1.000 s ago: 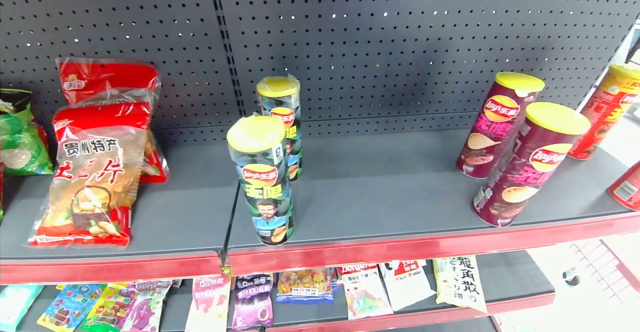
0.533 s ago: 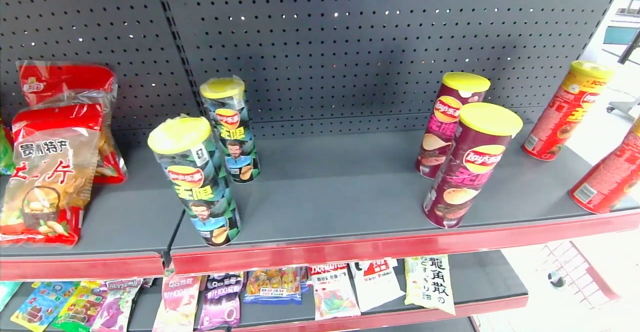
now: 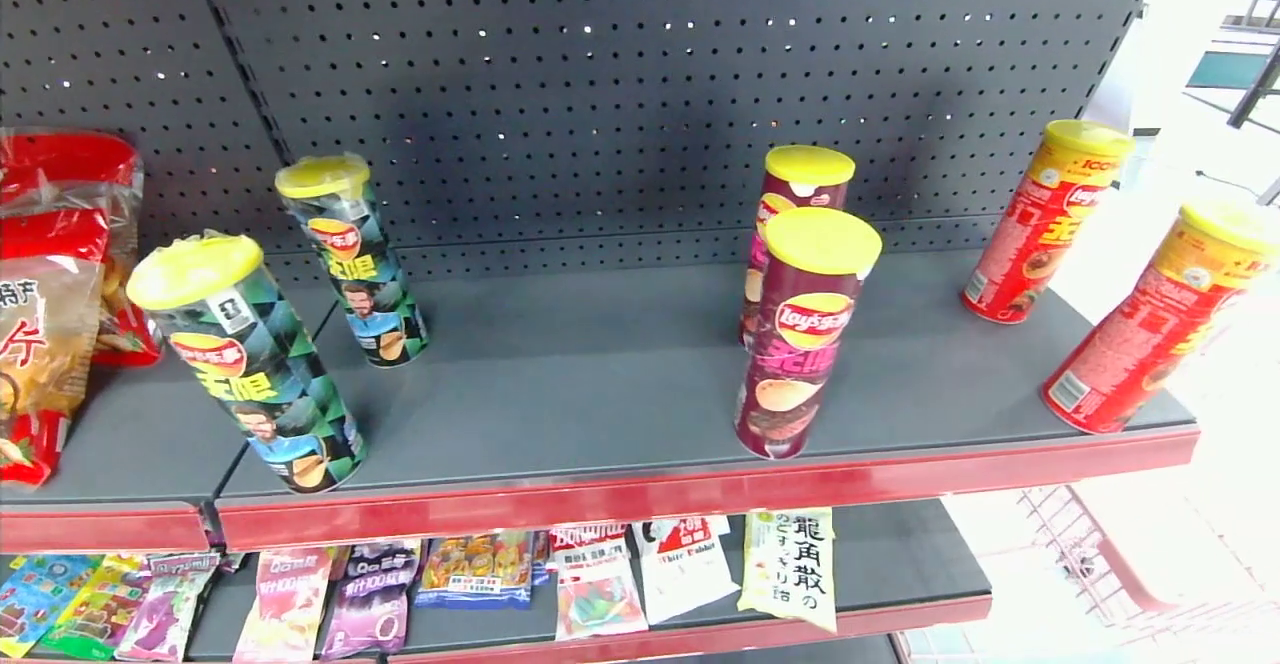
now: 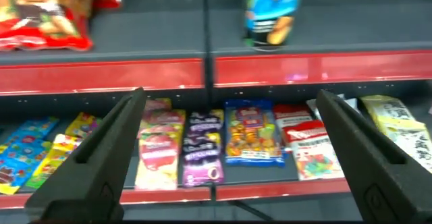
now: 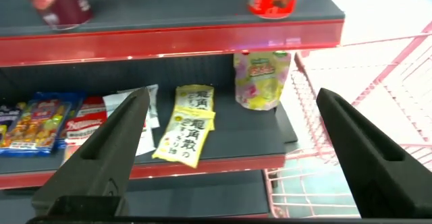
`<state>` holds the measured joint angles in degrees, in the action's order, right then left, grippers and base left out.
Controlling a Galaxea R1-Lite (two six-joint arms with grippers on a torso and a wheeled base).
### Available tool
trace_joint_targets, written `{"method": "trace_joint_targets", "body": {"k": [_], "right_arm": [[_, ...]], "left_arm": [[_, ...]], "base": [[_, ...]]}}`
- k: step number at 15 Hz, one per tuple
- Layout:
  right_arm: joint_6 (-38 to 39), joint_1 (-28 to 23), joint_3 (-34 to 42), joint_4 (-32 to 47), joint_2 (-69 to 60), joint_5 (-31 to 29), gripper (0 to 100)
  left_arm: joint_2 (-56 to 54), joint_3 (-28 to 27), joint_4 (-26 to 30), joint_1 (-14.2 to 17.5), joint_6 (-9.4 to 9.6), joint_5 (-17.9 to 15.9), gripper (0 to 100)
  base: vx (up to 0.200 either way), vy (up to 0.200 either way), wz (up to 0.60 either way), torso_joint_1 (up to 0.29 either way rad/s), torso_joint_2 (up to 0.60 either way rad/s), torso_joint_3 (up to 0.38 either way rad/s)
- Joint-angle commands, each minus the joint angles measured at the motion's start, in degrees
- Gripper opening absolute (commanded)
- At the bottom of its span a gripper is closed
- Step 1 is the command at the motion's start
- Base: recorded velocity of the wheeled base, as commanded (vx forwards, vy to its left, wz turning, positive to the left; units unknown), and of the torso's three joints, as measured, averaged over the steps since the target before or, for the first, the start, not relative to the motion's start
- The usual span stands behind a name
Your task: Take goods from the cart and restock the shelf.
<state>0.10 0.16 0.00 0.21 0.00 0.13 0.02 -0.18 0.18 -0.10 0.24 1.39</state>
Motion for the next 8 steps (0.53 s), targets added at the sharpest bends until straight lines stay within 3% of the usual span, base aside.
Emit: {"method": "trace_joint_targets", "body": {"k": [1, 4, 8], "right_arm": [[-0.01, 0.02, 0.0, -0.03, 0.09, 0.04, 100], [-0.01, 0.02, 0.0, -0.03, 0.09, 0.04, 100], [-0.01, 0.02, 0.0, -0.03, 0.09, 0.04, 100]], "left_arm": [[-0.02, 0.01, -0.01, 0.01, -0.07, 0.02, 100], [-0.02, 0.01, -0.01, 0.01, 0.02, 0.02, 100], [-0.02, 0.01, -0.01, 0.01, -0.07, 0.02, 100]], "base": [[0.0, -0.2, 0.0, 0.002, 0.0, -0.007], [0.0, -0.2, 0.0, 0.002, 0.0, 0.002], [0.0, 0.0, 0.0, 0.0, 0.0, 0.0]]}}
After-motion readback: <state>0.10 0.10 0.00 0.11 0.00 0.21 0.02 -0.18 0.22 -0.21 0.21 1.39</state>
